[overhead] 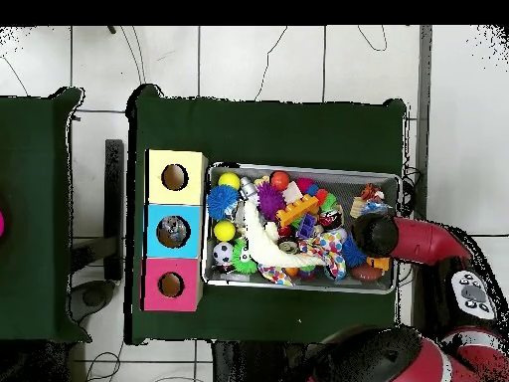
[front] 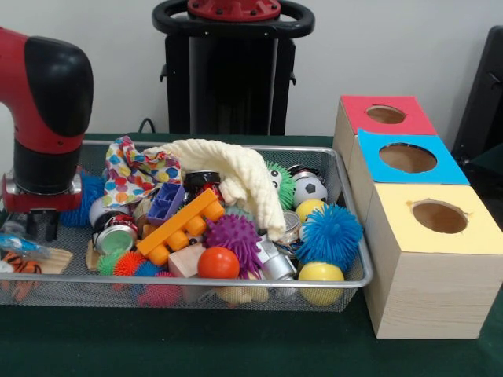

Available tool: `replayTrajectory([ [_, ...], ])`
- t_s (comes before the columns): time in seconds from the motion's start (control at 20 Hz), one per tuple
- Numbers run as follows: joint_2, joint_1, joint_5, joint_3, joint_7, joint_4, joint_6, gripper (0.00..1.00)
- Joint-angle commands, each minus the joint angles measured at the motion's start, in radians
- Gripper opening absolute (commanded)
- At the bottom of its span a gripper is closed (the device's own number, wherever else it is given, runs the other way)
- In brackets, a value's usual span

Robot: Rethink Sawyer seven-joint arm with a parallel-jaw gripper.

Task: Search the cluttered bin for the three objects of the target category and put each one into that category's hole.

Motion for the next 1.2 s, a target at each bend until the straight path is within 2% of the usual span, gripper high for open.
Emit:
replayTrajectory([
  [0.05,0.163,-0.076,0.036,0.094,0.122,-0.027,-0.061,1.00],
  [0.25,0.168,-0.079,0.060,0.092,0.109,-0.030,-0.023,1.00],
  [0.45,0.175,-0.106,0.080,0.117,0.080,-0.021,-0.030,1.00],
  [0.7,0.155,-0.138,0.131,0.150,0.053,0.009,0.051,1.00],
  [0.85,0.118,-0.125,0.144,0.137,0.076,0.033,0.070,1.00],
  [1.05,0.023,-0.124,0.210,0.147,0.107,0.094,0.135,1.00],
  [1.2,0.001,-0.130,0.232,0.165,0.112,0.119,0.106,1.00],
])
